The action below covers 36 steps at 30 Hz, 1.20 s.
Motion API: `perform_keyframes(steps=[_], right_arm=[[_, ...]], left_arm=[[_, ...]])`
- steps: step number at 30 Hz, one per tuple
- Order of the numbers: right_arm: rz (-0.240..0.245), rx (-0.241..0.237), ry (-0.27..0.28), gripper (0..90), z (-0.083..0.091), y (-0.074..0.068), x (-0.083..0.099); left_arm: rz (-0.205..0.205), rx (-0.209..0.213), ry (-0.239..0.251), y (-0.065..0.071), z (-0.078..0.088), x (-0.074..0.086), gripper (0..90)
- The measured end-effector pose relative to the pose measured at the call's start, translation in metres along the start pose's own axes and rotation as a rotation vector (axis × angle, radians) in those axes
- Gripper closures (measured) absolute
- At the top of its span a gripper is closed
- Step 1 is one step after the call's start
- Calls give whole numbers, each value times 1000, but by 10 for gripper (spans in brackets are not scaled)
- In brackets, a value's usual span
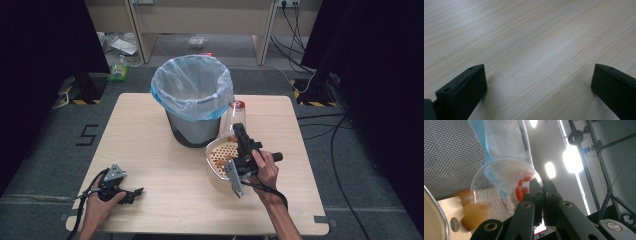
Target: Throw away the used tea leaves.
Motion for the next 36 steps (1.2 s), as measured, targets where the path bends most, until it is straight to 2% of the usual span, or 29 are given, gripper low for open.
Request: perform_keyframes(steps=[1, 3, 5, 9, 10, 11, 13, 18, 19, 20, 22, 23, 25, 27, 28, 29, 36], right_arm=[[-7, 0, -2, 879, 0, 0, 1], [13, 1, 3, 879, 1, 1, -1], [-30, -15, -22, 878, -2, 2, 3], [-240, -93, -109, 877, -8, 5, 16], [-369, -121, -154, 877, -10, 8, 23], [-369, -121, -154, 877, -10, 8, 23], [-468, -154, -184, 876, -12, 10, 29], [-665, -214, -239, 877, -15, 13, 41], [-763, -246, -258, 877, -15, 14, 46], [-763, -246, -258, 877, -15, 14, 46], [-836, -269, -274, 876, -15, 16, 50], [-858, -277, -277, 876, -16, 17, 51], [-947, -304, -286, 877, -16, 19, 54], [-988, -319, -296, 877, -15, 19, 57], [-992, -324, -299, 876, -16, 19, 58], [-1028, -341, -308, 876, -16, 18, 60], [-1057, -361, -323, 876, -17, 19, 63]], left_arm=[[0, 0, 0, 0, 0, 0, 0], [1, 1, 0, 0, 0, 0, 0], [2, 1, 1, 0, 0, 0, 0], [2, 1, 1, 0, 0, 0, 0], [2, 0, 1, 0, 0, 0, 0], [2, 1, 1, 0, 0, 0, 0], [1, 1, 1, 0, 0, 0, 0], [2, 1, 1, 0, 0, 0, 0], [2, 1, 1, 0, 0, 0, 0], [2, 1, 1, 0, 0, 0, 0], [2, 1, 1, 0, 0, 0, 0], [2, 1, 1, 0, 0, 0, 0], [2, 1, 1, 0, 0, 0, 0], [2, 1, 1, 0, 0, 0, 0], [2, 1, 1, 0, 0, 0, 0], [2, 1, 1, 0, 0, 0, 0], [2, 1, 1, 0, 0, 0, 0]])
Point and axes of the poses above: each handheld gripper's, and its own axes: z roughly backward along the jaws, x roughly out of its underside, y roughly to its right, the point moved 9 cm from there along -z, roughly forward along the jaws, and after that the axes turned 12 degrees about -z, right-handed, at the moved point
